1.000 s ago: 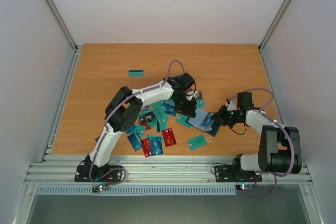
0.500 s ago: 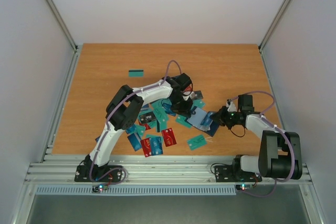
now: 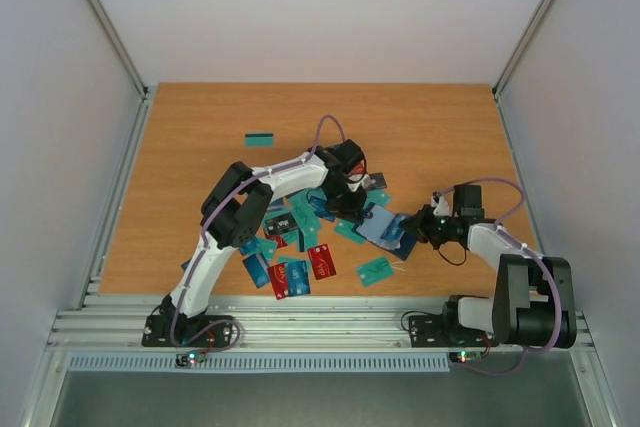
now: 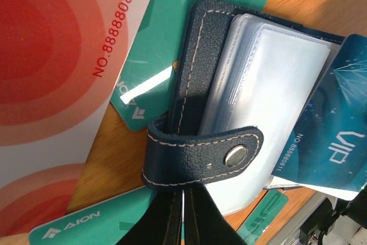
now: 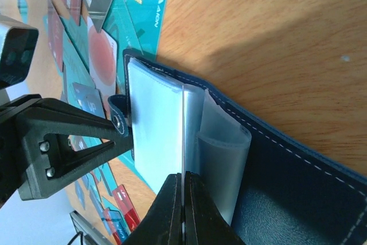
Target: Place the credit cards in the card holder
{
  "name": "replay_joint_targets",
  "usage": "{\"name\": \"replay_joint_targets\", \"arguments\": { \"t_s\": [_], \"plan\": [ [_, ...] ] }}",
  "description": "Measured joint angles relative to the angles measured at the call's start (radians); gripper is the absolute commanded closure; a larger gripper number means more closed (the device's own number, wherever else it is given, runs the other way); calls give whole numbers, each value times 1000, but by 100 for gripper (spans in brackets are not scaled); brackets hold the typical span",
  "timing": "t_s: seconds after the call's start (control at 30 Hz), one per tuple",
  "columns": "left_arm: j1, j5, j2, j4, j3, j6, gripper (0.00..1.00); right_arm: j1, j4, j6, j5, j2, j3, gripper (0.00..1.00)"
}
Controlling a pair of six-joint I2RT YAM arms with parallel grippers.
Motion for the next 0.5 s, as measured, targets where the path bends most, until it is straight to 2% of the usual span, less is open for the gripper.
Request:
{"name": "replay_joint_targets", "arguments": {
  "t_s": [0.5],
  "plan": [
    [3, 17, -21, 41, -47, -21, 96, 0, 148, 97, -44, 50, -56, 99]
  ]
}}
